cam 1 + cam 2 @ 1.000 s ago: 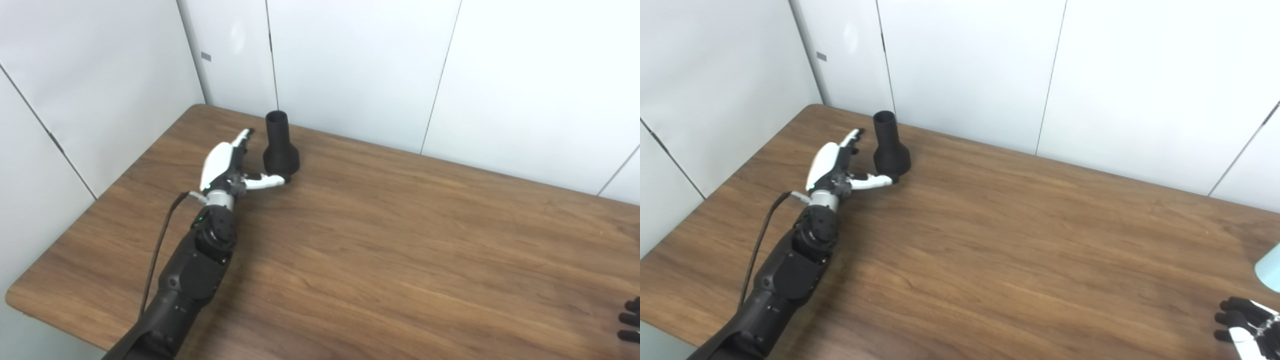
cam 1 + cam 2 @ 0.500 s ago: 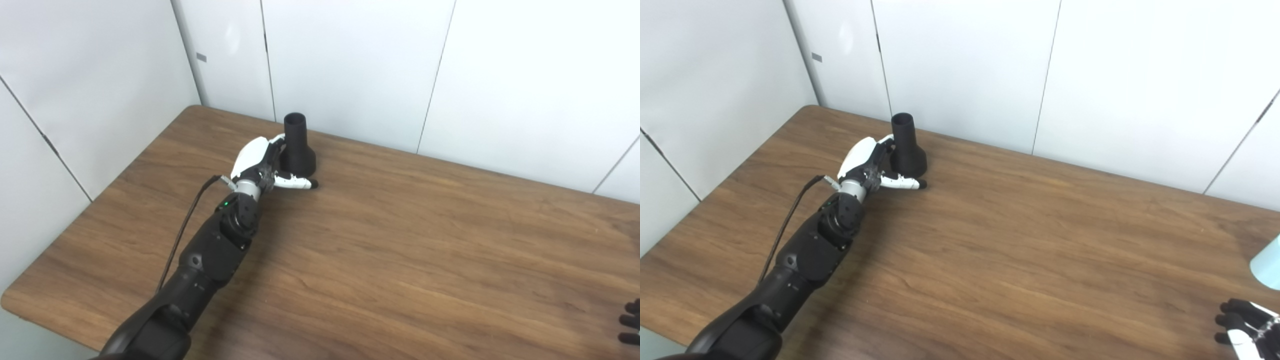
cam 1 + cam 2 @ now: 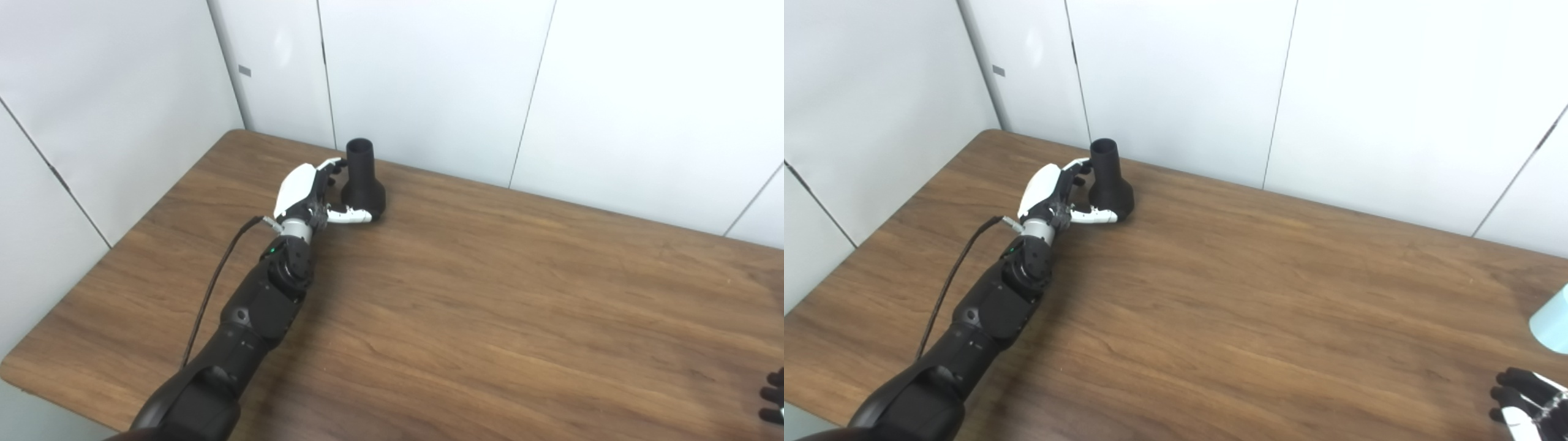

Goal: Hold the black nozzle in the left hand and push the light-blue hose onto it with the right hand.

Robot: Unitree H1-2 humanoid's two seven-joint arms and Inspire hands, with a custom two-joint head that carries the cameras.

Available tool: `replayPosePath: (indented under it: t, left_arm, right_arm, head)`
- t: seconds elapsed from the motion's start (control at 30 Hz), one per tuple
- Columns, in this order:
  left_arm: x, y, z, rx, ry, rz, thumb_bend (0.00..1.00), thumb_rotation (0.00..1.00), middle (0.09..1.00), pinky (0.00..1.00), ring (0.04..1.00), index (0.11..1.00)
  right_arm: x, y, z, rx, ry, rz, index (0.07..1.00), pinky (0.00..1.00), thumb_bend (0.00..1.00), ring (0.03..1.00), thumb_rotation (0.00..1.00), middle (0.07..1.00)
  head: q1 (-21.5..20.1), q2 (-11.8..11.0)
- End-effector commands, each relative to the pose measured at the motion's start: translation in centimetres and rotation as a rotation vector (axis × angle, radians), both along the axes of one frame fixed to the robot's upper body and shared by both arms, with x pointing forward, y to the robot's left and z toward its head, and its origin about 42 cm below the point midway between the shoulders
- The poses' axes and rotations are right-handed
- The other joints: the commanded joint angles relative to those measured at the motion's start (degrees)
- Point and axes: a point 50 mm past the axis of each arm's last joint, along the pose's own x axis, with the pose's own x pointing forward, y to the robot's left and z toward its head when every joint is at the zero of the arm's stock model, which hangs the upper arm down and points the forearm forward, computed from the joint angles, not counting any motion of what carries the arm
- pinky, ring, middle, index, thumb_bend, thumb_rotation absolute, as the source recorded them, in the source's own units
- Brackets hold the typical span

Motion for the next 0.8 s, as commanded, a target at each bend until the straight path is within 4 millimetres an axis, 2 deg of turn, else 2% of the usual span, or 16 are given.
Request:
replayPosePath:
  t: [0.0, 0.1, 0.17, 0.4, 0.43, 0.53, 0.57, 0.63, 0.77]
  left_arm:
    - [-0.5, 0.5, -1.2, 0.029, 0.059, 0.000, 1.00, 0.19, 0.794, 0.59, 0.715, 0.820]
    - [-0.5, 0.5, -1.4, 0.065, 0.068, -0.024, 1.00, 0.17, 0.785, 0.63, 0.724, 0.793]
    - [-0.5, 0.4, -1.5, 0.082, 0.083, -0.038, 1.00, 0.17, 0.748, 0.58, 0.686, 0.777]
    - [-0.7, -0.2, -1.5, 0.116, 0.153, -0.080, 1.00, 0.24, 0.772, 0.64, 0.737, 0.796]
    - [-0.8, -0.4, -1.3, 0.121, 0.164, -0.083, 1.00, 0.24, 0.704, 0.56, 0.672, 0.803]
    - [-0.8, -1.0, -1.0, 0.153, 0.192, -0.091, 1.00, 0.23, 0.751, 0.58, 0.718, 0.814]
    - [-0.8, -1.1, -1.0, 0.171, 0.201, -0.092, 1.00, 0.24, 0.807, 0.67, 0.787, 0.816]
    - [-0.7, -1.0, -1.2, 0.190, 0.215, -0.090, 1.00, 0.25, 0.843, 0.73, 0.829, 0.818]
    - [-0.8, -1.6, -0.9, 0.225, 0.221, -0.101, 1.00, 0.25, 0.838, 0.71, 0.816, 0.813]
  right_arm:
    - [0.1, -0.1, 1.8, -0.031, -0.077, 0.005, 0.628, 0.55, 0.35, 0.643, 0.42, 0.661]
    - [0.2, -0.1, 1.7, -0.024, -0.079, 0.011, 0.626, 0.55, 0.35, 0.647, 0.40, 0.661]
    - [0.1, 0.0, 1.8, -0.014, -0.077, 0.012, 0.626, 0.56, 0.35, 0.646, 0.40, 0.660]
    - [0.1, 0.1, 1.9, -0.022, -0.073, 0.013, 0.627, 0.56, 0.35, 0.650, 0.39, 0.660]
    - [0.1, 0.1, 2.0, -0.022, -0.071, 0.013, 0.628, 0.56, 0.35, 0.652, 0.39, 0.661]
    - [0.0, 0.1, 2.0, -0.021, -0.065, 0.013, 0.631, 0.57, 0.35, 0.656, 0.39, 0.664]
    - [0.0, 0.1, 2.0, -0.022, -0.063, 0.014, 0.637, 0.58, 0.35, 0.664, 0.38, 0.672]
    - [-0.1, 0.1, 2.0, -0.028, -0.063, 0.014, 0.640, 0.58, 0.34, 0.666, 0.37, 0.675]
    - [-0.1, 0.1, 2.0, -0.027, -0.063, 0.020, 0.642, 0.59, 0.33, 0.672, 0.36, 0.679]
  head:
    - [0.0, 0.1]
    - [0.0, 0.1]
    - [-0.1, 0.1]
    - [-0.2, 0.3]
    - [-0.2, 0.3]
    - [-0.3, 0.3]
    - [-0.3, 0.4]
    - [-0.3, 0.4]
    - [-0.5, 0.3]
